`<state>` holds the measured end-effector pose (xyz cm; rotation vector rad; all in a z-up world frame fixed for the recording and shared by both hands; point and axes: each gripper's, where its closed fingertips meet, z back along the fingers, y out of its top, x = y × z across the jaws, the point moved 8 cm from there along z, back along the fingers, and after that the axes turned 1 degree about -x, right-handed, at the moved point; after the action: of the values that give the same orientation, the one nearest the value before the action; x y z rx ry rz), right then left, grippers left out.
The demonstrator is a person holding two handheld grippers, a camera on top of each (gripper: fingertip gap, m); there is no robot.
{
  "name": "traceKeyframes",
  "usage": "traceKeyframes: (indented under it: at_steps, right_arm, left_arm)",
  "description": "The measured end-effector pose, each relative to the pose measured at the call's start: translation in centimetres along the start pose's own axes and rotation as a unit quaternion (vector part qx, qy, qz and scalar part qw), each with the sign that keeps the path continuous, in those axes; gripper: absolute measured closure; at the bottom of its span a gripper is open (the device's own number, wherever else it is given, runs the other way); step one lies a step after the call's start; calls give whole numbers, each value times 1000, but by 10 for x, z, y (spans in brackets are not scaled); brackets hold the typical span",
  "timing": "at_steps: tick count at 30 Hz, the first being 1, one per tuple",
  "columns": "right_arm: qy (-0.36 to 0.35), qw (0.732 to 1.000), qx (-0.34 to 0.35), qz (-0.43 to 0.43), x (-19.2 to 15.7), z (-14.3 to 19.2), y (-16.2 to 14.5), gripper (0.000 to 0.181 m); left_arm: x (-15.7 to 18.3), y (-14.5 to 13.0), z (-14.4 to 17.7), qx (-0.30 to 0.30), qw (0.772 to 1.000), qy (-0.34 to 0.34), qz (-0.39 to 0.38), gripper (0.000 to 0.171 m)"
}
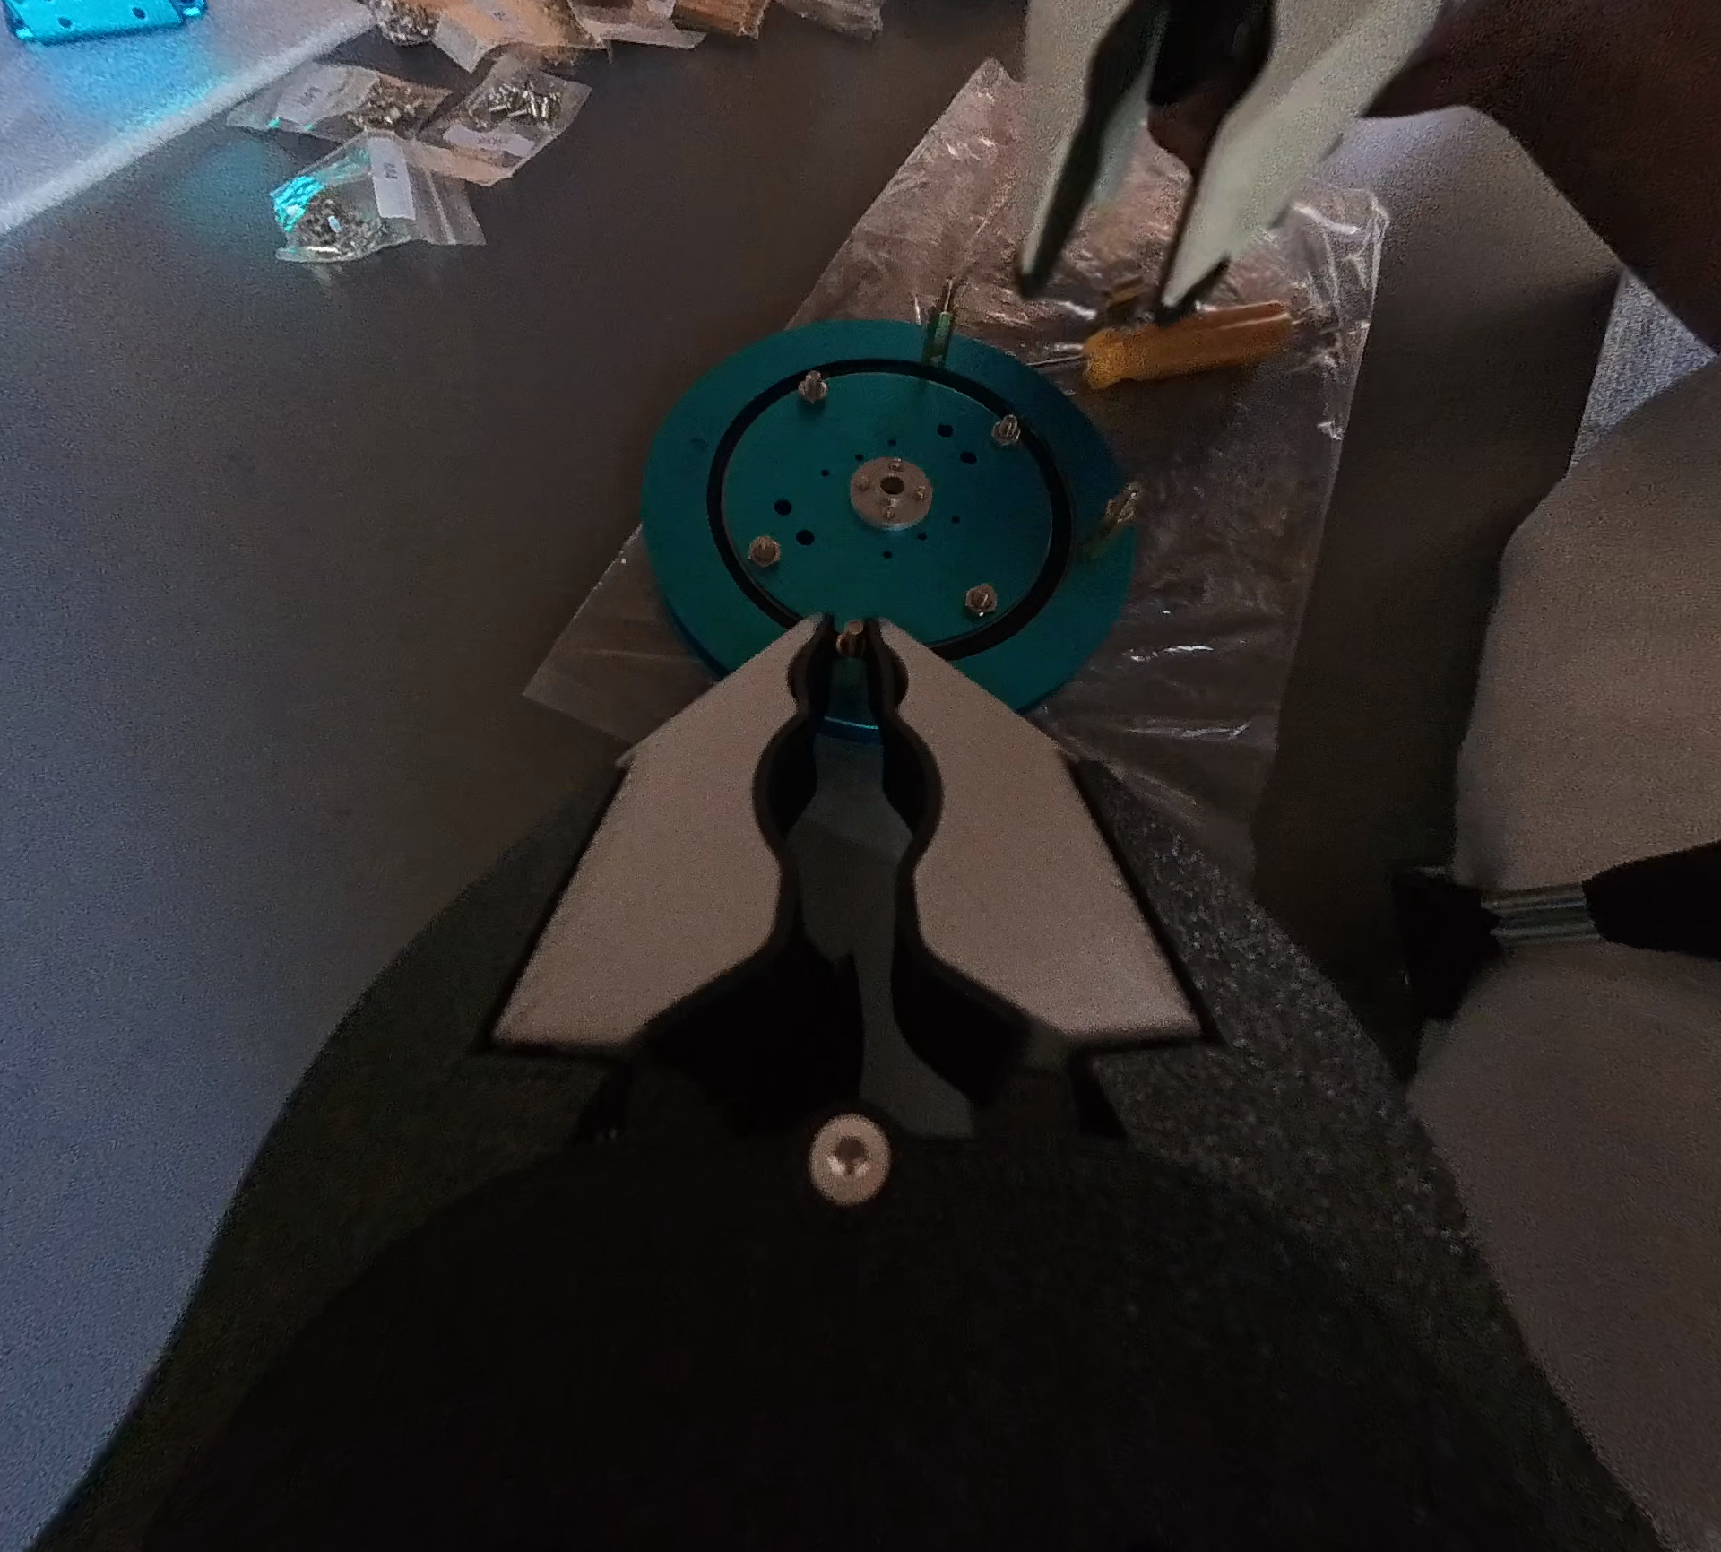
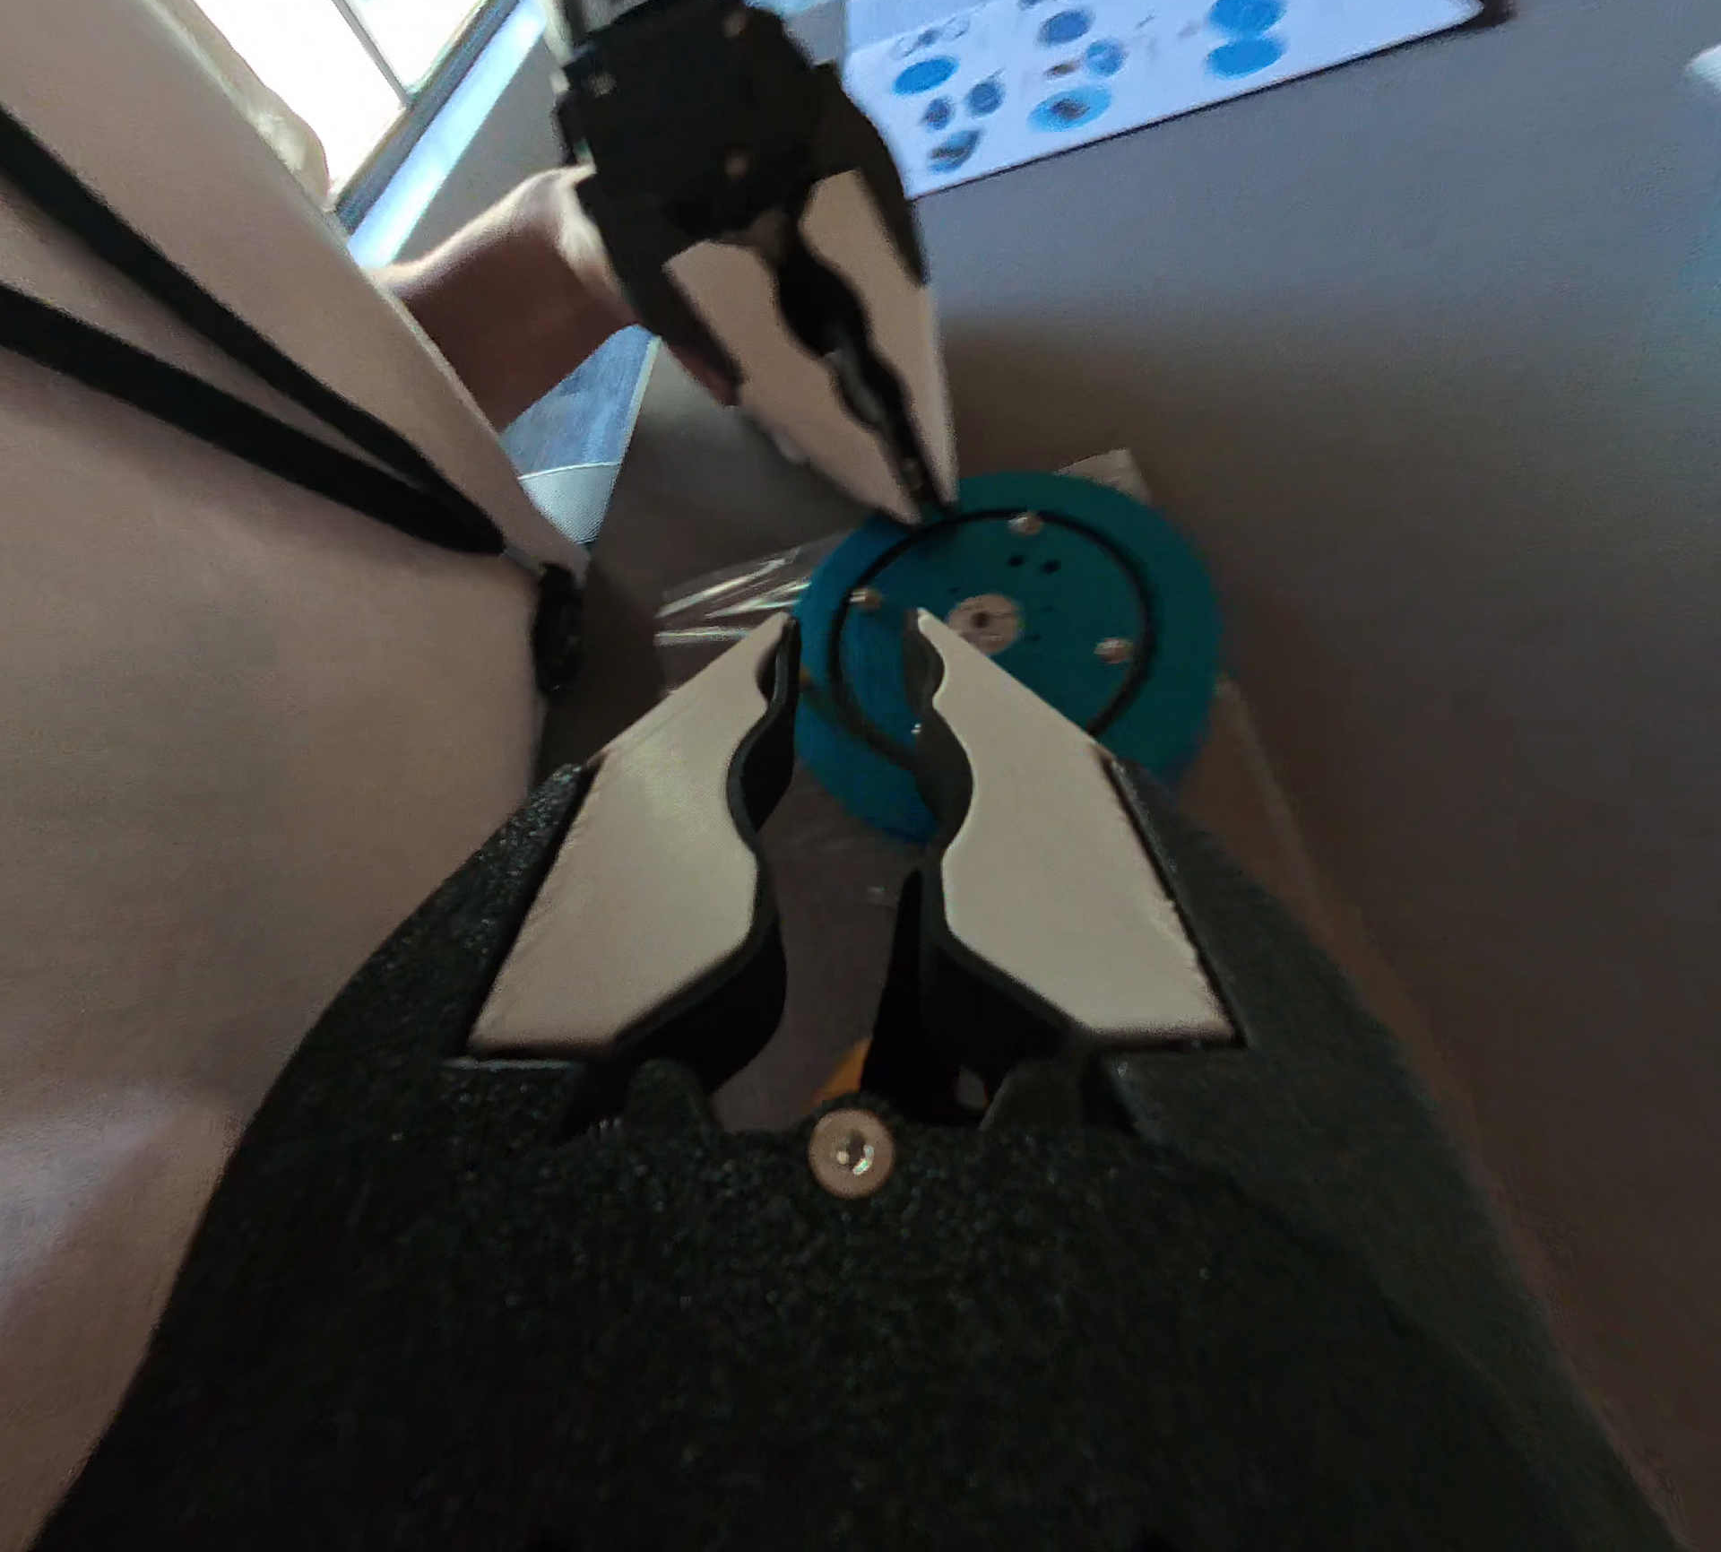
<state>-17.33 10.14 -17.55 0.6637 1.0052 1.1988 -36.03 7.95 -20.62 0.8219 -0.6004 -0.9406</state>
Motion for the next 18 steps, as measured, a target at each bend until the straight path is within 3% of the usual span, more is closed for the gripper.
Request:
traceKeyframes:
  at_steps: [5,8,15,18]
  right_arm:
    - [-28,997,-33,56,41,-3,-8,146]
    - [24,998,-29,60,43,-6,-5,141]
    - [95,974,-87,184,57,-16,-4,136]
    - [153,965,-119,179,67,-22,-5,135]
  left_arm:
    - [-13,13,3,38,999,-10,-5,156]
    - [-25,19,0,38,999,-13,-20,144]
    - [-46,21,-14,15,995,-93,-33,141]
    - [-45,21,-18,-3,989,-136,-58,141]
